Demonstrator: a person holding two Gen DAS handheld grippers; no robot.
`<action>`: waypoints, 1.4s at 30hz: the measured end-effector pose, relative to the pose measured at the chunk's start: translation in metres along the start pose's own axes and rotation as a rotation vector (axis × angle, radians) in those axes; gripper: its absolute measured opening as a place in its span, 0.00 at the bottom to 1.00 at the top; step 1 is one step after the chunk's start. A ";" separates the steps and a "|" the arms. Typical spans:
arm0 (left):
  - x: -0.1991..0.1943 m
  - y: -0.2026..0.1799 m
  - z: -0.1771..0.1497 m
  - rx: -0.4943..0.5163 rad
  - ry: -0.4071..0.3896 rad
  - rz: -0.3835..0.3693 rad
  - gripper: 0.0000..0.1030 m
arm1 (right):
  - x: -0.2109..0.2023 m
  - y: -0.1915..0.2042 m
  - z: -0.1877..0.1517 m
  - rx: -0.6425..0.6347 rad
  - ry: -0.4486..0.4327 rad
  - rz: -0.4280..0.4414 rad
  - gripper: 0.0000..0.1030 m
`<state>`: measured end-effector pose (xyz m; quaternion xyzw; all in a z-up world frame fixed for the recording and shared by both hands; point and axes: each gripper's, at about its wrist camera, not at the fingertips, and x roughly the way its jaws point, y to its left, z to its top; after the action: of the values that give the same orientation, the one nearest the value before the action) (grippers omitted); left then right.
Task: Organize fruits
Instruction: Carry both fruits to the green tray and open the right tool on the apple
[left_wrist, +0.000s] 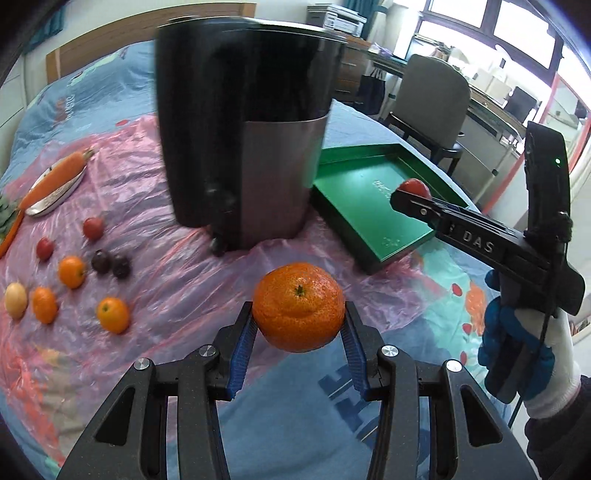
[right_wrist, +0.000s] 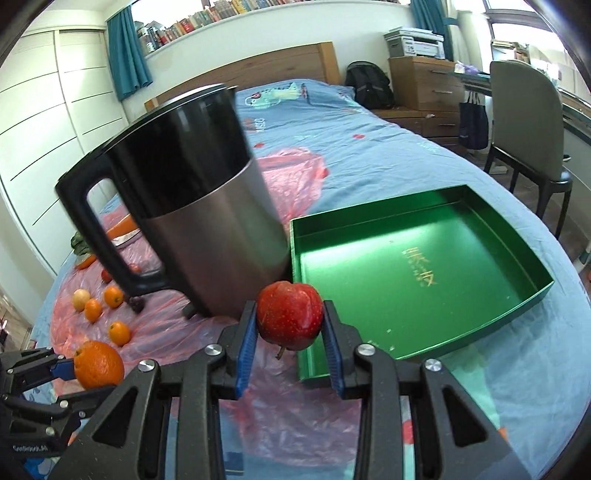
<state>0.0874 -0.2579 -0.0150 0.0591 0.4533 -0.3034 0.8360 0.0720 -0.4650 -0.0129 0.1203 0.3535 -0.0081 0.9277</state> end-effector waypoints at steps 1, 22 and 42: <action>0.007 -0.007 0.008 0.014 0.002 -0.009 0.39 | 0.003 -0.010 0.005 0.009 -0.008 -0.012 0.46; 0.166 -0.072 0.110 0.087 0.047 0.007 0.39 | 0.115 -0.126 0.051 0.071 -0.031 -0.117 0.46; 0.198 -0.080 0.108 0.088 0.069 0.046 0.43 | 0.155 -0.113 0.059 0.007 0.154 -0.215 0.51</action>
<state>0.2004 -0.4531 -0.0956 0.1166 0.4667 -0.3014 0.8233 0.2155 -0.5771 -0.0962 0.0852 0.4343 -0.0997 0.8912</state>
